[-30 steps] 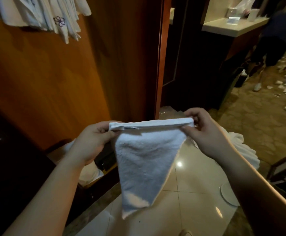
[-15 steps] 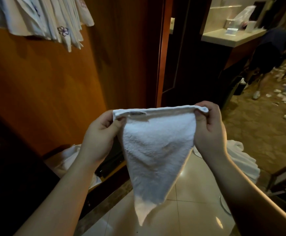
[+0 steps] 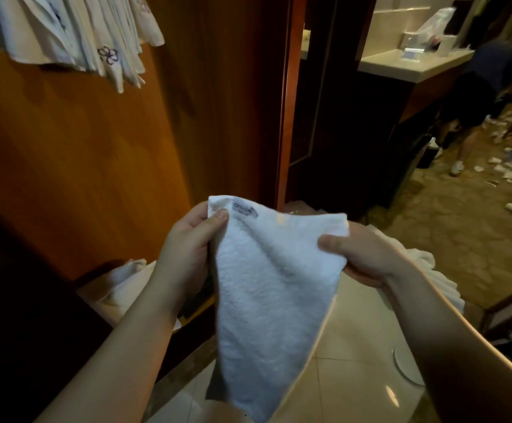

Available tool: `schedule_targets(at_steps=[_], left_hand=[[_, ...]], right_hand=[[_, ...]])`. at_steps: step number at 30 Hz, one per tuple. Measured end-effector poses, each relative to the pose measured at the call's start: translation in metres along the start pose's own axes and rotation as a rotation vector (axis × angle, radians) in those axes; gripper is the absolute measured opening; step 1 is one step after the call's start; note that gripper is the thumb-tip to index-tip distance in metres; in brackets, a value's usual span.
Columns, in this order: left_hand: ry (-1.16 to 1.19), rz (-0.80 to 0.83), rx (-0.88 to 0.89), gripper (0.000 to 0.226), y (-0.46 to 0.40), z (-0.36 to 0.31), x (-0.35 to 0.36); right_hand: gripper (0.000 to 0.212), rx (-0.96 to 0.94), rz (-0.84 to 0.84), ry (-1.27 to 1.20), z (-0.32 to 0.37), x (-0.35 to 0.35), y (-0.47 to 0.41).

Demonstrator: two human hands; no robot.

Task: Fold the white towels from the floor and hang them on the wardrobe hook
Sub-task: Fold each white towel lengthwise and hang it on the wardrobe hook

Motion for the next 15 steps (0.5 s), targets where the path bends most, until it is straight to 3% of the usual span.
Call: schedule_targets(at_steps=[5, 9, 15], left_hand=[[-0.127, 0.0, -0.035, 0.021, 0.003, 0.006, -0.012], [-0.177, 0.027, -0.009, 0.02, 0.005, -0.001, -0.023], [-0.138, 0.027, 0.043, 0.021, 0.003, -0.009, -0.019]], right_hand=[[0.06, 0.035, 0.005, 0.176, -0.013, -0.004, 0.001], [0.021, -0.082, -0.088, 0.445, 0.002, -0.012, 0.003], [0.024, -0.283, -0.208, 0.378, 0.024, -0.005, -0.004]])
Point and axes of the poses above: each hand's wrist, its own y-axis away from the middle knuckle, its own x-axis out of the palm, z = x × y, the point moved 6 cm from there along -y, towards the middle knuckle, and after that the axes turned 8 degrees about -z, right-handed, at the moved point
